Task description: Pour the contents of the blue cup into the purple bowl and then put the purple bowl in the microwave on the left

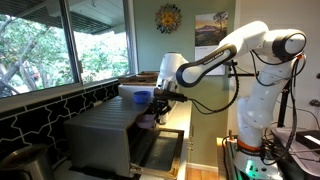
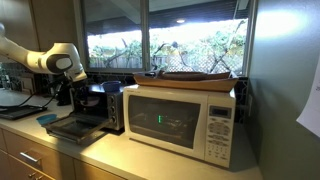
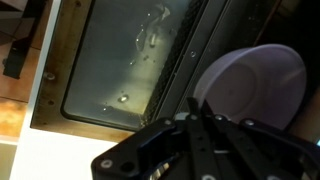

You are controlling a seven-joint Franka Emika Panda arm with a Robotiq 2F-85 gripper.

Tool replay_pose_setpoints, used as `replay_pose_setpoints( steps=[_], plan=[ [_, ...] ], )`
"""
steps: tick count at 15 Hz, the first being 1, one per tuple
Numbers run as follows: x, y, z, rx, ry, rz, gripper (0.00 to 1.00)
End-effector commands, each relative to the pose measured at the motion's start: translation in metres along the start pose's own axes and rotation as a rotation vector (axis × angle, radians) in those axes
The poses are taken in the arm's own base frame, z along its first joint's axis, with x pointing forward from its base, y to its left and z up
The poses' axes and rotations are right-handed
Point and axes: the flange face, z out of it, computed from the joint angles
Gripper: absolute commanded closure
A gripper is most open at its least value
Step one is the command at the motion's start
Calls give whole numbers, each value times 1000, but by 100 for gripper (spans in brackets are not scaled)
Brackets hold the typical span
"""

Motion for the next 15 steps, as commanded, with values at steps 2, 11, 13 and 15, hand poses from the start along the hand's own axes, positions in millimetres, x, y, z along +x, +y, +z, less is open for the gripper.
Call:
replay_pose_setpoints(
  steps=[2, 11, 13, 15],
  plan=[
    [4, -12, 6, 43, 30, 30, 99],
    [4, -19, 19, 54, 68, 30, 99],
    [3, -19, 20, 55, 76, 33, 99],
    [1, -19, 23, 42, 75, 28, 99]
  ],
)
